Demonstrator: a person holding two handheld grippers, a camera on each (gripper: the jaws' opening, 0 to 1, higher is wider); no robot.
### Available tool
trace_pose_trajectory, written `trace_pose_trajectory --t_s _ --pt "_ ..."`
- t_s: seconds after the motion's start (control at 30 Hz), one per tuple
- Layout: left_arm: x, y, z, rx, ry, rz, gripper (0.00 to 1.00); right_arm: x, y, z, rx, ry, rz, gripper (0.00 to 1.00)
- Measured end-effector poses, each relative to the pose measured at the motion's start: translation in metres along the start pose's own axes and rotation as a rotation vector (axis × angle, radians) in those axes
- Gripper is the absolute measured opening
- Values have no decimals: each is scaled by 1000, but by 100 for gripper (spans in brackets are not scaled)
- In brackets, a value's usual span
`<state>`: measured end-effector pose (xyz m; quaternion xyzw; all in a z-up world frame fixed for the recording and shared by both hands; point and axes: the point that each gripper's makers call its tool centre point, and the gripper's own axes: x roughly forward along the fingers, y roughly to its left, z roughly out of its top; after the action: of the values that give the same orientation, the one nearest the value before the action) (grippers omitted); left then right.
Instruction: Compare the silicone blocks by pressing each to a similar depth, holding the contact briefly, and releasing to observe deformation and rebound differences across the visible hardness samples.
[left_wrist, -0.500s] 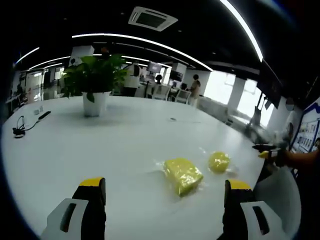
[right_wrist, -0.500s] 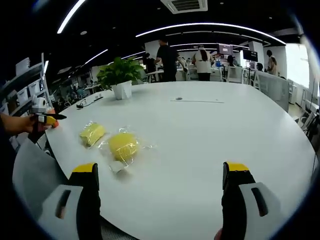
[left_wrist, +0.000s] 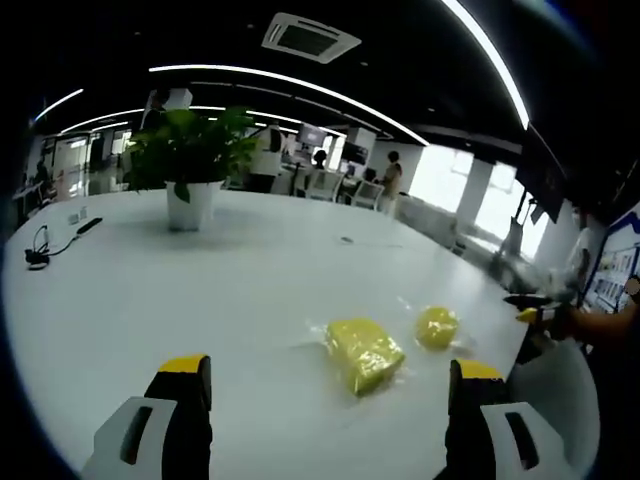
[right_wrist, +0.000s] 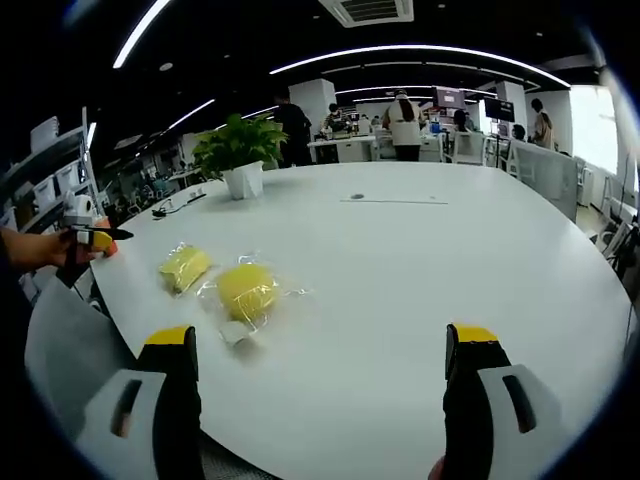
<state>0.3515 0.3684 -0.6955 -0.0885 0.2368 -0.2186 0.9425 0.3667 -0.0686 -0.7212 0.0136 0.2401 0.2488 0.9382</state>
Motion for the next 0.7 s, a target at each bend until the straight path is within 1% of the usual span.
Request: trace_pose_trajectory --t_s 0.33,0.43,0.47,0.53,0.7 --pt "-1 -2 -2 6 7 -3 100 2 3 -3 10 -2 6 96" --pt "-3 -2 3 -4 -25 -4 100 4 6 -4 13 -2 12 96" --pt "-4 -2 3 -6 -25 -4 100 5 8 -4 9 1 14 96" --pt "-4 -3 1 -5 -15 -4 100 7 12 -5 -35 15 20 96" --pt "-4 -3 0 -1 -7 -10 100 7 14 -2 -19 5 29 97"
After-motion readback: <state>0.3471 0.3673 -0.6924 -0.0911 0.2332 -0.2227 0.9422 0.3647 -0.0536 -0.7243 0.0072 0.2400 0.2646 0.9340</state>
